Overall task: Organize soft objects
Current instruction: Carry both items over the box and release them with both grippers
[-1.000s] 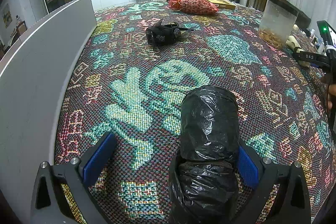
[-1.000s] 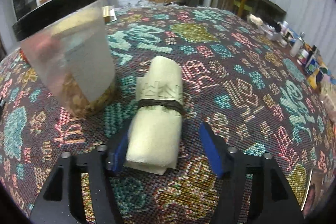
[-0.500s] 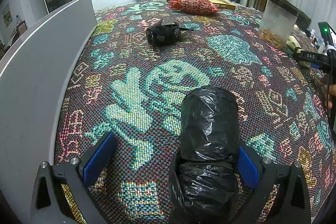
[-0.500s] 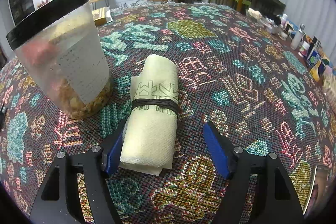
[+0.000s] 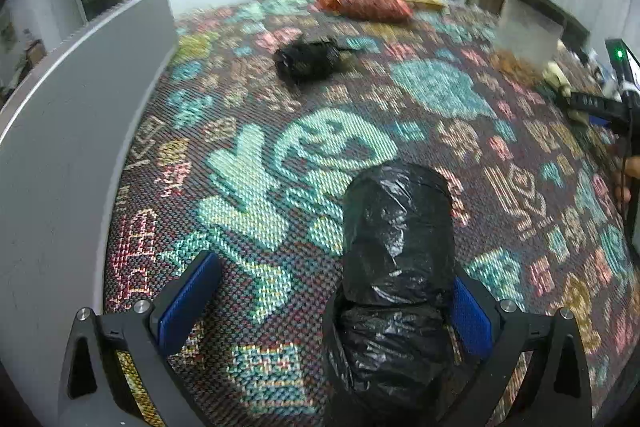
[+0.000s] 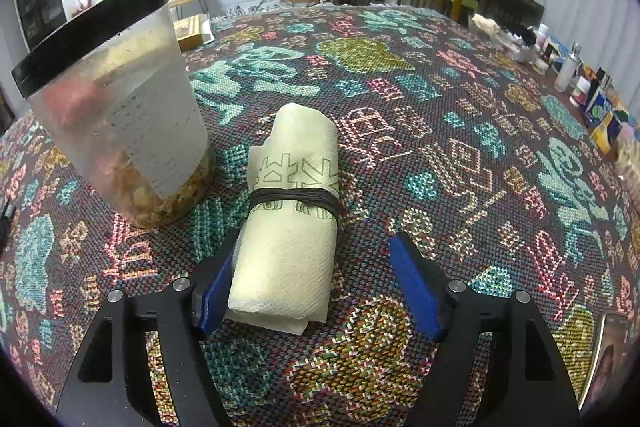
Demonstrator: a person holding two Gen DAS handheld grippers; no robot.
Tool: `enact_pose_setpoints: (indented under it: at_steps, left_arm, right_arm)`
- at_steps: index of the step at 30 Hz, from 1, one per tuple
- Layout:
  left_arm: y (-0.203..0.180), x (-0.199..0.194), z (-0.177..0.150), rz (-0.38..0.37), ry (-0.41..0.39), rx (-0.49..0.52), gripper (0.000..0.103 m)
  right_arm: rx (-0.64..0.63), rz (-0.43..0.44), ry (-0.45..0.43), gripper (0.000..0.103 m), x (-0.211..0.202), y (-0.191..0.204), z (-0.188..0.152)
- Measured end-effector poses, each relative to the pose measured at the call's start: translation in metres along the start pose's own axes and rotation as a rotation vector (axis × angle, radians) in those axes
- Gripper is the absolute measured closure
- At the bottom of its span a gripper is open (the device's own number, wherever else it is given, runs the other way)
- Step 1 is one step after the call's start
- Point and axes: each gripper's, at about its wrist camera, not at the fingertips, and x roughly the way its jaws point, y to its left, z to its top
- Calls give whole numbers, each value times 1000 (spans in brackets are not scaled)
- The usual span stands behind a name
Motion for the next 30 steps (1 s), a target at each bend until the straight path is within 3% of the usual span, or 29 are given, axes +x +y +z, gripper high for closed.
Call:
enact_pose_setpoints:
  at_steps: [2, 5, 9, 13, 14, 15, 16, 17, 18, 21, 24, 27, 30]
  left_arm:
    - [3, -3, 3, -37, 58, 12, 0]
    - [9, -12, 1, -105, 77, 2, 0]
    - [5, -22, -1, -119, 88, 31, 0]
    - [-6, -32, 3, -122, 74, 68, 0]
    - [-11, -29, 6, -105, 76, 90, 0]
    - [-15, -26, 7, -78, 83, 110, 9]
    - [-18, -23, 7, -54, 90, 128, 23]
    - [-18, -20, 7, -67, 102, 131, 59]
    - [-17, -16, 9, -86, 115, 115, 64]
    - [-7, -19, 16, -128, 85, 44, 65]
    - [11, -50, 25, -231, 7, -69, 65]
    - [40, -96, 32, -305, -82, -166, 65]
    - [78, -138, 32, -273, -154, -216, 65]
  right_arm:
    - [-73, 88, 85, 12, 2, -3, 9]
    - [-2, 231, 170, 14, 0, -25, 25]
    - [90, 266, 229, 14, 0, -42, 43]
    - [-36, 213, 268, 17, 6, -12, 50]
    - [-91, 160, 281, 42, 9, -2, 48]
    - [-122, 117, 302, 60, 14, 4, 47]
    - [-133, 99, 298, 60, 14, 5, 47]
    - [-142, 74, 279, 60, 11, 7, 50]
    - [-151, 25, 237, 60, 5, 7, 56]
    - [-142, -81, 79, 60, -30, 2, 83]
    - [-227, -85, -69, 60, -88, 26, 103]
    - [-312, 24, -133, 60, -138, 78, 105]
    - [-373, 239, -140, 60, -183, 156, 88]
